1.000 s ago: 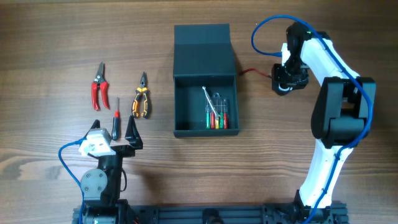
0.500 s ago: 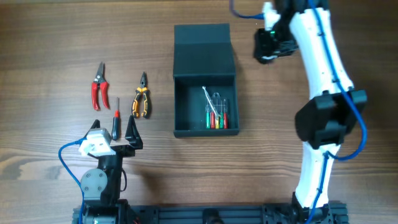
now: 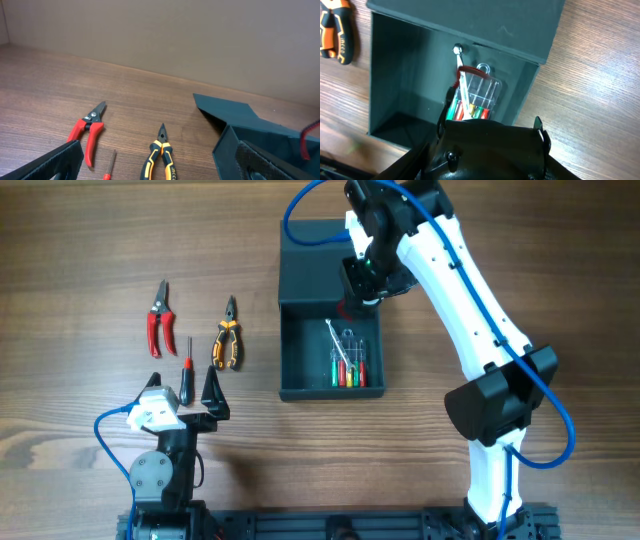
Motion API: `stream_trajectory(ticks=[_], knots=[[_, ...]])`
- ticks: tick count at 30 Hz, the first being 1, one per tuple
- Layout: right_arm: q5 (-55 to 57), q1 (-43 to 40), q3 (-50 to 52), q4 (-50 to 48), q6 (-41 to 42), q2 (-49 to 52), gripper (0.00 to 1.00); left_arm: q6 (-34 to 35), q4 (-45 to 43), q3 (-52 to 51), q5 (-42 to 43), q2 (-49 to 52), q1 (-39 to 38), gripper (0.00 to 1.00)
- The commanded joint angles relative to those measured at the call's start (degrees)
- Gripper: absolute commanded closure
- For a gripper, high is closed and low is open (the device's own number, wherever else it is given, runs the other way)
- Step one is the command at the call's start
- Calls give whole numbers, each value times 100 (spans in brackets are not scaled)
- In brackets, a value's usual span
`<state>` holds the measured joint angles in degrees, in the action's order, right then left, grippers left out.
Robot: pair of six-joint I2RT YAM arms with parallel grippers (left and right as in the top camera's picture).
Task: Pack container
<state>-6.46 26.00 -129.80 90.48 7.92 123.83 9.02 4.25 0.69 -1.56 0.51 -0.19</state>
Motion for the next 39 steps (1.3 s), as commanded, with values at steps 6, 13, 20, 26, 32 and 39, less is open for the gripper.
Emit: stream_trajectory(ticks=[6,13,20,26,32,39], knots=[[-94,20,2203,-1521,181,-142,59,-114,-17,-33,87,-31,46,0],[-247,20,3654,-2745,426,-142,55,-114,-17,-33,87,-31,46,0],[-708,20,3814,-3003,426,-144,29,-114,-17,-33,87,-31,46,0],[-960,20,2286,-2350,426,-149,25,-114,-17,-33,87,-31,46,0],[662,-61,94,-767,651,-184,19,-114,-17,-33,90,-31,46,0],[1196,-2568,-542,162,409,-278,1,-114,-17,-33,87,-31,46,0]])
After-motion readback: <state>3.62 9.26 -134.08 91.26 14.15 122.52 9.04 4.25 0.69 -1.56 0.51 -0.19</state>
